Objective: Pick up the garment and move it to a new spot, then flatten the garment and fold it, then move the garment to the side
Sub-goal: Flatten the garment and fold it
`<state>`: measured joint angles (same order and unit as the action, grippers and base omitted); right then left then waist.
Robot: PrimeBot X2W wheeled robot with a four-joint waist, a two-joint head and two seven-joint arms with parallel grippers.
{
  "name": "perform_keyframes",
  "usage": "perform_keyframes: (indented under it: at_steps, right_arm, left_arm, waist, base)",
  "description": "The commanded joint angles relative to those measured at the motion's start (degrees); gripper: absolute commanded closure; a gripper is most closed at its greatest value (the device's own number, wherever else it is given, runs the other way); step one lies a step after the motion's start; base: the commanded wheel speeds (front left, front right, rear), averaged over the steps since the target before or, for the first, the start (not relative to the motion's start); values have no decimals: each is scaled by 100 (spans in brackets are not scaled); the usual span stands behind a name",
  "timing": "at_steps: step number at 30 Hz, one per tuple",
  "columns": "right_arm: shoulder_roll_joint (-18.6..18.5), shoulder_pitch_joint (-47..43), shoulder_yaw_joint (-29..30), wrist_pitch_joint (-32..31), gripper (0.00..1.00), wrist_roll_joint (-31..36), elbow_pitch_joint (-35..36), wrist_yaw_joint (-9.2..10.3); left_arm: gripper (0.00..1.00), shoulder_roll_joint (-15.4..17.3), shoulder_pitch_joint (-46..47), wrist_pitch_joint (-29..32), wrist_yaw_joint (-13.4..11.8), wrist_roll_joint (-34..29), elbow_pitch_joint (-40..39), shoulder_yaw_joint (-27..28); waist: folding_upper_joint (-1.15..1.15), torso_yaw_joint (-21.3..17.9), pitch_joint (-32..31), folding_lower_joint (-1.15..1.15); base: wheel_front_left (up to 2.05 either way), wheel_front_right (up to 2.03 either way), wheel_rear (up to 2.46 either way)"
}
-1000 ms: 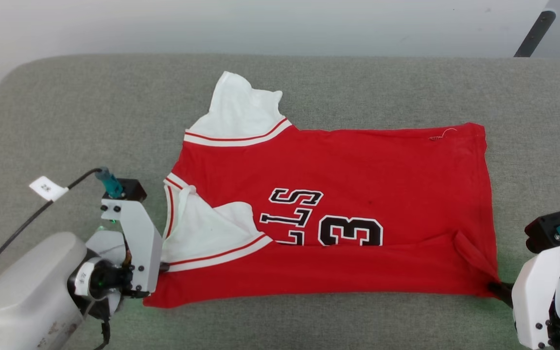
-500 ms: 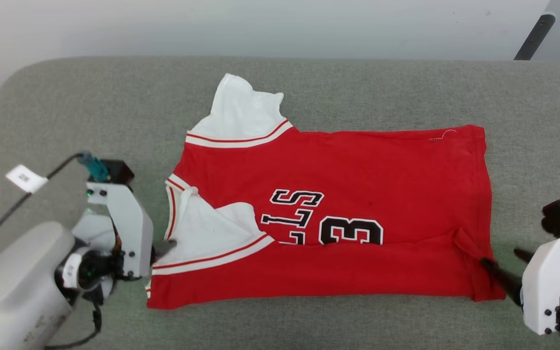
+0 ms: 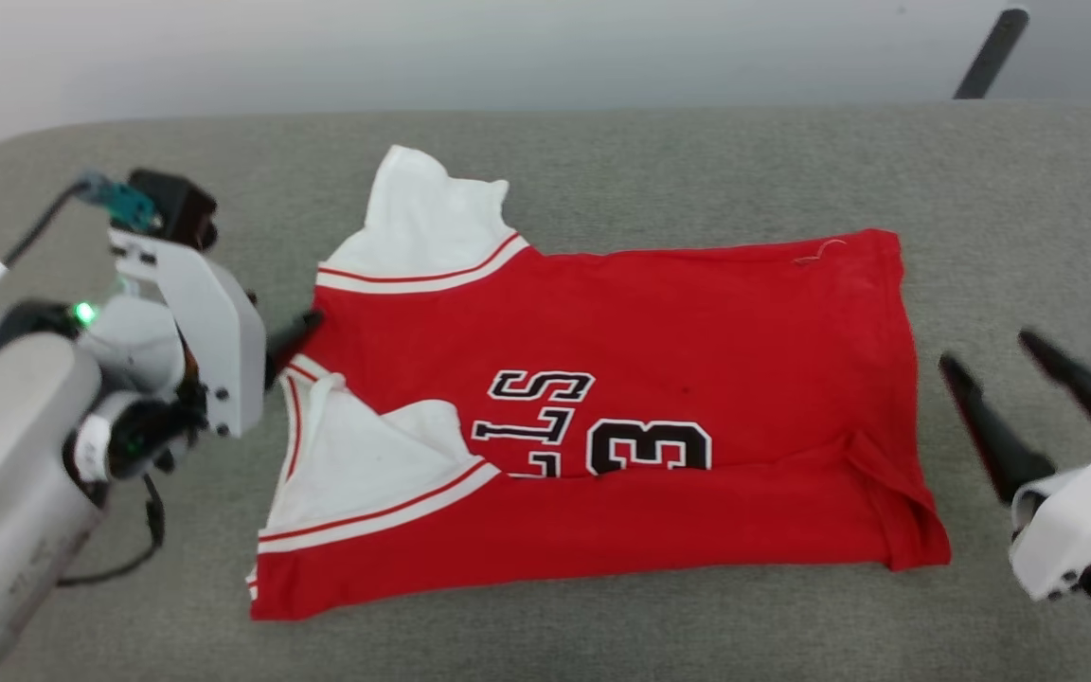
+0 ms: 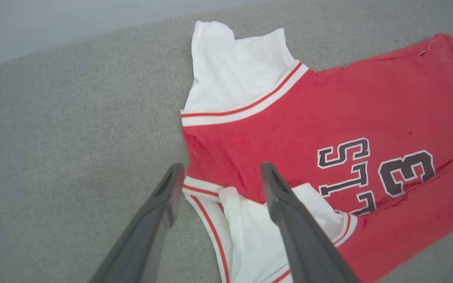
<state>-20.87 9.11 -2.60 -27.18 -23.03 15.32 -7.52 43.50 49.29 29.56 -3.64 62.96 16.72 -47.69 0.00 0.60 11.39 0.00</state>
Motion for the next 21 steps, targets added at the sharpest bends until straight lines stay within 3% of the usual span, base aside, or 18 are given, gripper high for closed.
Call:
perform_keyframes:
  at_steps: [1,10,21]
  right_arm:
    - [81,148,43,382,0,130,15,6]
    - [427,360,79,1948,0,643,44,6]
    - [739,502,43,2598,0,868,162,6]
  left_arm:
    - [0,-9,139,-114,61,-101,112,43]
    - [0,-126,837,-444,401,-487,784,66]
    - [0,-188,1883,-455,804,-810,1670,68]
  waist:
    - [0,-153,73,0]
    - [0,-607,465,0]
    - [0,-1115,1338,0]
  base:
    - [0,0,0]
    - [0,0,0]
    - [0,0,0]
